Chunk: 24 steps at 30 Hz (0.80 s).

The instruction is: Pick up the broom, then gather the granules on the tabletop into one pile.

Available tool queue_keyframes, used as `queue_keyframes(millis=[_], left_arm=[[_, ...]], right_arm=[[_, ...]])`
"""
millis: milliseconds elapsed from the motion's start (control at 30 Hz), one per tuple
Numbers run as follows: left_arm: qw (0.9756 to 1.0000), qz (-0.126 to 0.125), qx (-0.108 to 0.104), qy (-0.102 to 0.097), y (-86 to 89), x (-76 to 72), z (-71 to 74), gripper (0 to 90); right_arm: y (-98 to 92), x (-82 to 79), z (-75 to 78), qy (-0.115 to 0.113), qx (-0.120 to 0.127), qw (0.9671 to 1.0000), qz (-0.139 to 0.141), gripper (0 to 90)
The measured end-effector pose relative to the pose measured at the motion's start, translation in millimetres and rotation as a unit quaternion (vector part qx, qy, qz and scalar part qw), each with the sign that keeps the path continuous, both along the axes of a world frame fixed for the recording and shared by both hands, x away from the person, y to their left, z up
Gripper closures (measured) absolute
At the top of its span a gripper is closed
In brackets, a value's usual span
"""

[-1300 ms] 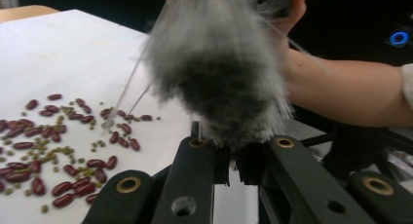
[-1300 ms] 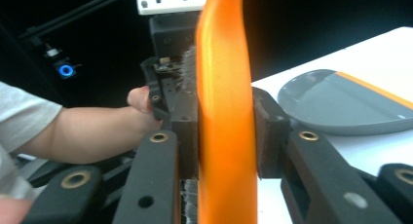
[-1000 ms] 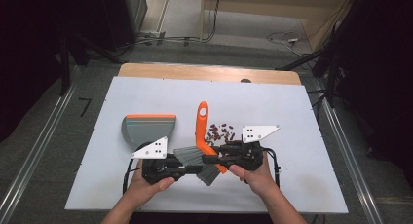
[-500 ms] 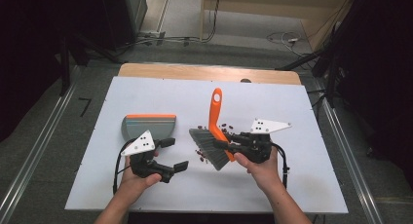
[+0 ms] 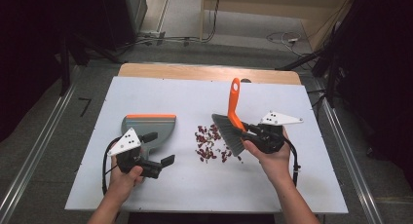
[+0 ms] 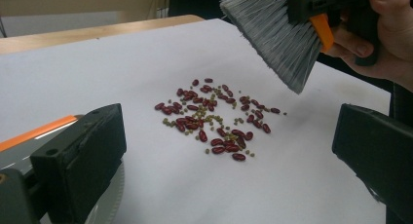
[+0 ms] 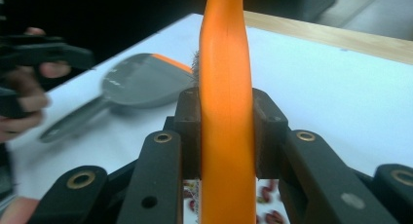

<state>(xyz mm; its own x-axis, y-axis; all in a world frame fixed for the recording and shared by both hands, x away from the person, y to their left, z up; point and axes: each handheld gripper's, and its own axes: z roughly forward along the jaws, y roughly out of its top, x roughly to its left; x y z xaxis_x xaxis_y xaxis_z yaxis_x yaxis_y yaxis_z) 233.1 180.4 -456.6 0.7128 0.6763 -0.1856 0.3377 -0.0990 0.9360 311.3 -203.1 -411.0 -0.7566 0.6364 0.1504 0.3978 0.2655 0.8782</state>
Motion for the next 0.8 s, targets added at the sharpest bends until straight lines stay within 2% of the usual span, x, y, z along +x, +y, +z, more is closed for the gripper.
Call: queue_keyframes(millis=[33,67,133,200,300,467,500,533,600,800], left_arm=[[1.0,0.005,0.004,-0.001,1.9,-0.5,-0.7,0.0],[0.9999,0.009,0.009,0.0,4.7,-1.2,-1.3,0.0],[0.9998,0.014,0.01,0.003,9.9,-2.2,-2.5,0.0],[0.9997,0.02,0.01,0.004,15.8,-3.1,-3.5,0.0],[0.9995,0.031,0.01,0.004,25.5,-4.2,-3.9,0.0],[0.9988,0.048,0.01,-0.004,40.6,-6.6,-3.2,0.0],[0.9986,0.051,0.01,-0.004,43.3,-7.2,-3.3,0.0],[0.9985,0.054,0.008,-0.005,45.7,-7.6,-3.7,0.0],[0.9982,0.058,0.011,-0.006,49.7,-8.2,-4.5,0.0],[0.9974,0.069,0.019,-0.009,55.0,-9.3,-6.7,0.0]], right_arm=[[0.0,0.0,0.0,0.0,0.0,1.0,0.0,68.7],[-1.4,1.5,0.8,-0.005,-0.01,0.9999,-0.008,68.7],[-5.2,5.5,3.4,-0.004,-0.025,0.9994,-0.026,68.7],[-9.4,10.0,5.2,0.001,-0.028,0.999,-0.035,68.7],[-14.3,16.0,7.3,0.001,-0.048,0.9971,-0.059,68.7],[-19.5,29.4,5.2,0.014,-0.069,0.9942,-0.082,68.7],[-17.9,36.2,3.4,0.018,-0.09,0.9916,-0.091,68.7],[-17.9,36.2,3.4,0.018,-0.09,0.9916,-0.091,68.7],[-16.0,43.0,2.3,0.019,-0.108,0.9892,-0.097,68.7],[-10.3,64.3,-0.5,0.025,-0.161,0.98,-0.114,68.7]])
